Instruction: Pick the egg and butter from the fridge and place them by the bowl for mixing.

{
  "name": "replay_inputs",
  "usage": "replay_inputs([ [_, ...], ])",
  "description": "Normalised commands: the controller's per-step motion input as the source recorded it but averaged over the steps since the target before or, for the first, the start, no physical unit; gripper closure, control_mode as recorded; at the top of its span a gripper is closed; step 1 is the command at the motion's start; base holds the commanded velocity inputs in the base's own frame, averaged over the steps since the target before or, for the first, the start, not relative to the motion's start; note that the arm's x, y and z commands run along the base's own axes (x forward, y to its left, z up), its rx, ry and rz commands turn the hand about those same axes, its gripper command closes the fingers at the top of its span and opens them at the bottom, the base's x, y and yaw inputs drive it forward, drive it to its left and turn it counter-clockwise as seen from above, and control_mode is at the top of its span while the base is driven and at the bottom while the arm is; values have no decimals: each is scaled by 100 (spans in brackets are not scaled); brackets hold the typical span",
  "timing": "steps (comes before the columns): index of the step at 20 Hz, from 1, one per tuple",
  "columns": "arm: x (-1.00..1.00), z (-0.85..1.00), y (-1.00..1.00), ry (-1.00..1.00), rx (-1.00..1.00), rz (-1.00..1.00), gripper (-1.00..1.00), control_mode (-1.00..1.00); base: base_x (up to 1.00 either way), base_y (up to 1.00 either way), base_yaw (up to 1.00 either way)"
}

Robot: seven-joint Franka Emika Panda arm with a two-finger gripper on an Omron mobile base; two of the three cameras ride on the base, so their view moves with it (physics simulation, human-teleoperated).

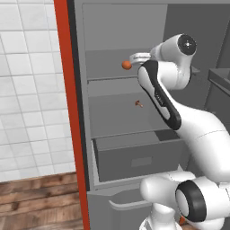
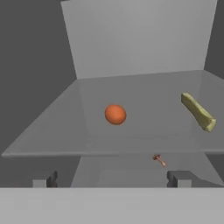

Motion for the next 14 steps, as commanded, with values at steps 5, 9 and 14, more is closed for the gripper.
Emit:
replay_inputs([
  [5, 56, -14, 0, 10, -2, 0, -100, -100, 0, 0, 0],
  [9, 62, -16, 1, 10, -3, 0, -100, -100, 0, 0, 0],
  [14, 60, -13, 2, 3, -5, 0, -100, -100, 0, 0, 0],
])
